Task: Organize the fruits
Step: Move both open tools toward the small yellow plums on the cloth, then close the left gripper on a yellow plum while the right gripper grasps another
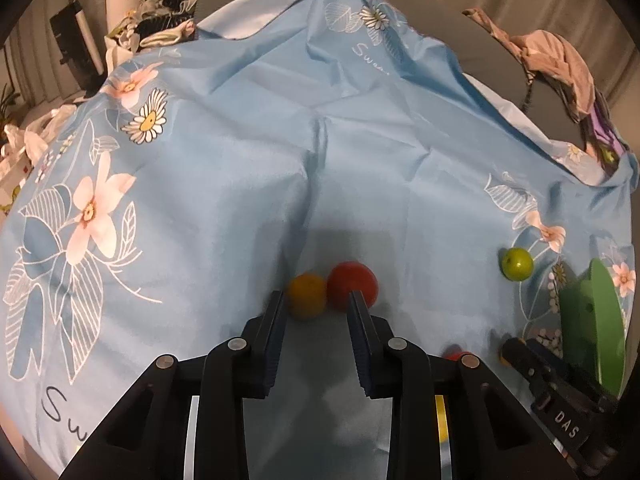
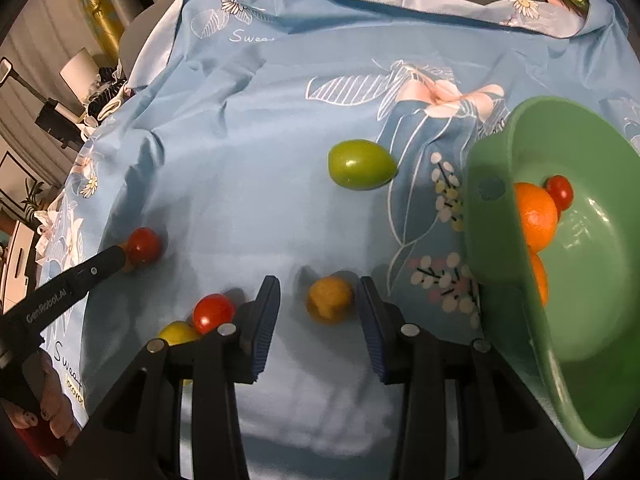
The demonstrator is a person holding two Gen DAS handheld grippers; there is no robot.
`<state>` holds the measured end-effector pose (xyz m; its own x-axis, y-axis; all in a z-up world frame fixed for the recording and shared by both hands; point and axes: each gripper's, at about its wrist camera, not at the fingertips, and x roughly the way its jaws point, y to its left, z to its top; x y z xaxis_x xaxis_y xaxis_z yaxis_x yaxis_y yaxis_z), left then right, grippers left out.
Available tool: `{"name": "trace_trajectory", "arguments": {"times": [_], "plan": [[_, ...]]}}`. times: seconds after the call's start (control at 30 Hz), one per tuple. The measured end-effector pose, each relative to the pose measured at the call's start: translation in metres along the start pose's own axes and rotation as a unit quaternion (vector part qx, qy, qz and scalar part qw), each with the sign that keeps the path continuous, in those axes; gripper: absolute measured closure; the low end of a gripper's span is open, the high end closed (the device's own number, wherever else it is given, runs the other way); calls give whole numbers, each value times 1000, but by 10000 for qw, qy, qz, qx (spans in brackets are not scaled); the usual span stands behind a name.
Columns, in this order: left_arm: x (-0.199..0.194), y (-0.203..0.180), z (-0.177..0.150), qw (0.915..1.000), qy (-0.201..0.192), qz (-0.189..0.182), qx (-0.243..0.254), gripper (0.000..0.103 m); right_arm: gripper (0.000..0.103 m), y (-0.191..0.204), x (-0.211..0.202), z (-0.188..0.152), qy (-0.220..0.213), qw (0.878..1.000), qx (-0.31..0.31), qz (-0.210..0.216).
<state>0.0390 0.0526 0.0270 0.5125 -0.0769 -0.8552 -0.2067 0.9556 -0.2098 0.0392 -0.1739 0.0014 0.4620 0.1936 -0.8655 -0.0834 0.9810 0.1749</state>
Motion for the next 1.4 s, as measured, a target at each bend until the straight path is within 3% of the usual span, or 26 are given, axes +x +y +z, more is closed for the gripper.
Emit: {"name": "trace_trajectory", "arguments": {"times": [0.37, 0.5, 0.73, 1.0, 1.13, 1.23, 1.4], "plan": [[7, -10, 3, 9990, -158, 405, 96, 72, 68, -5, 6, 1, 85, 10000, 47, -12], [9, -14, 3, 9984, -200, 520, 117, 72, 74, -6, 8, 1, 125, 9999, 30, -54], [23, -21, -3, 9997, 198, 87, 106, 72, 77, -6, 9, 1, 118, 9999, -1, -14], [17, -30, -7, 9992, 46, 275, 287, 72, 77, -8, 7, 1, 103, 9999, 36, -4], [22, -23, -2, 9983, 23, 553, 168, 72, 77, -8, 6, 1, 89, 9999, 47, 10], [28, -18, 0, 9984, 151, 550, 34, 72, 77, -7, 6, 2, 88, 10000, 36, 27], [33, -17, 6, 9981, 10, 613, -37, 72, 77, -7, 5, 1, 90, 9999, 43, 18]]}}
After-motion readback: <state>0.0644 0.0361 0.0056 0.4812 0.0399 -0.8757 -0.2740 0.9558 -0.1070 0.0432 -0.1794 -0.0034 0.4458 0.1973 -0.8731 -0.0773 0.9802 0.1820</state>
